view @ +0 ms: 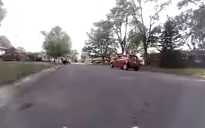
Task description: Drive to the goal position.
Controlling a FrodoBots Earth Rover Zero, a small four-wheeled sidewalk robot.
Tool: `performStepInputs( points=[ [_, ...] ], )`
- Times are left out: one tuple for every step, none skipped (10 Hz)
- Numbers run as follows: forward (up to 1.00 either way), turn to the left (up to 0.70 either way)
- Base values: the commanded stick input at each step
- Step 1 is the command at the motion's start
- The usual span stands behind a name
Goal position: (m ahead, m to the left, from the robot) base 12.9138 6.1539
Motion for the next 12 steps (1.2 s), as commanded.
performStepInputs(
  points=[
    [0.85,0.05],
    [0.85,0.12],
    [0.85,0.34],
    [0.85,0.30],
    [0.85,0.02],
    [0.85,0.00],
    [0.85,0.00],
    [0.85,0.00],
    [0.85,0.00],
    [0.85,0.00],
    [0.85,0.00],
    [0.85,0.00]
  ],
)
